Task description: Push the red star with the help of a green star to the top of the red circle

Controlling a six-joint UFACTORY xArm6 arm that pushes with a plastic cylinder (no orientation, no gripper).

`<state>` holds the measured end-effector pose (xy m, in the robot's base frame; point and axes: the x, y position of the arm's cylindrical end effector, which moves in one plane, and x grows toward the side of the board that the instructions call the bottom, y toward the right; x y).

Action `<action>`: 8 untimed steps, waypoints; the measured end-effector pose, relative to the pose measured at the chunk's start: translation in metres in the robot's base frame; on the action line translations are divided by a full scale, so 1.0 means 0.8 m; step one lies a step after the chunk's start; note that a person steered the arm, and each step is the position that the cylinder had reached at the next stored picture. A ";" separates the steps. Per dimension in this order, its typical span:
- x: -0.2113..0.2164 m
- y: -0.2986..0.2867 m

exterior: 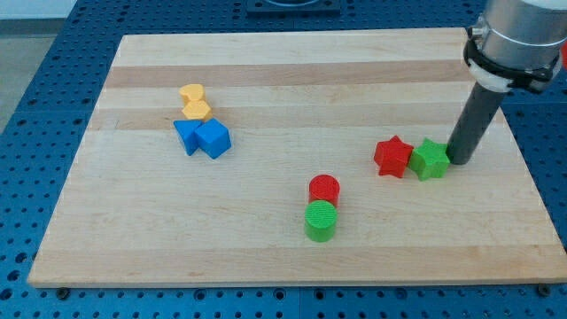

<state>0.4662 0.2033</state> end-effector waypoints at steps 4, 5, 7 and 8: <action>0.000 -0.071; 0.000 -0.086; 0.000 -0.111; 0.000 -0.116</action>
